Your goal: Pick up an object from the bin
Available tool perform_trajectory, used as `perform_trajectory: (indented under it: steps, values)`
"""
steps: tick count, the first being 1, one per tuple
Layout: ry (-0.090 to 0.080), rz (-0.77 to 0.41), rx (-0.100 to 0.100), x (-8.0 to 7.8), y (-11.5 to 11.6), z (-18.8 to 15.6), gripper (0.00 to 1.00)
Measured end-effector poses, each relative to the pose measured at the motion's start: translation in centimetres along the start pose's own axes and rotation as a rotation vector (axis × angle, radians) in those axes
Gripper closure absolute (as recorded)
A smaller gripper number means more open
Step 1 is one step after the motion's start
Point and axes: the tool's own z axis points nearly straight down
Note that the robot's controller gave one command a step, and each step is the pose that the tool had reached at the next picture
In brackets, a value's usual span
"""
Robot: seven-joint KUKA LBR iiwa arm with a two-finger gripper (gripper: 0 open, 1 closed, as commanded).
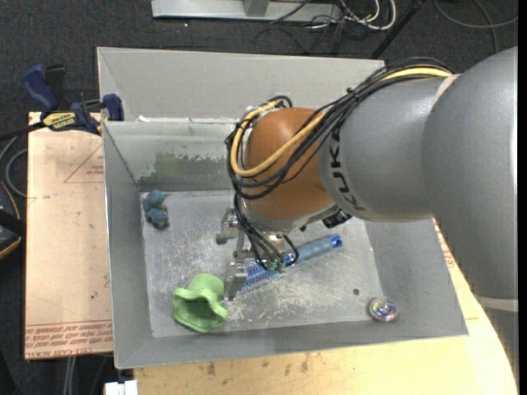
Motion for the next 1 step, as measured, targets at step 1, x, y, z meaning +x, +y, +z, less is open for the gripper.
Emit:
perform_trajectory:
  steps: [1]
  values:
    - [-0.015,-0.101,-0.006,-0.93,-6.84,5.89,0.0]
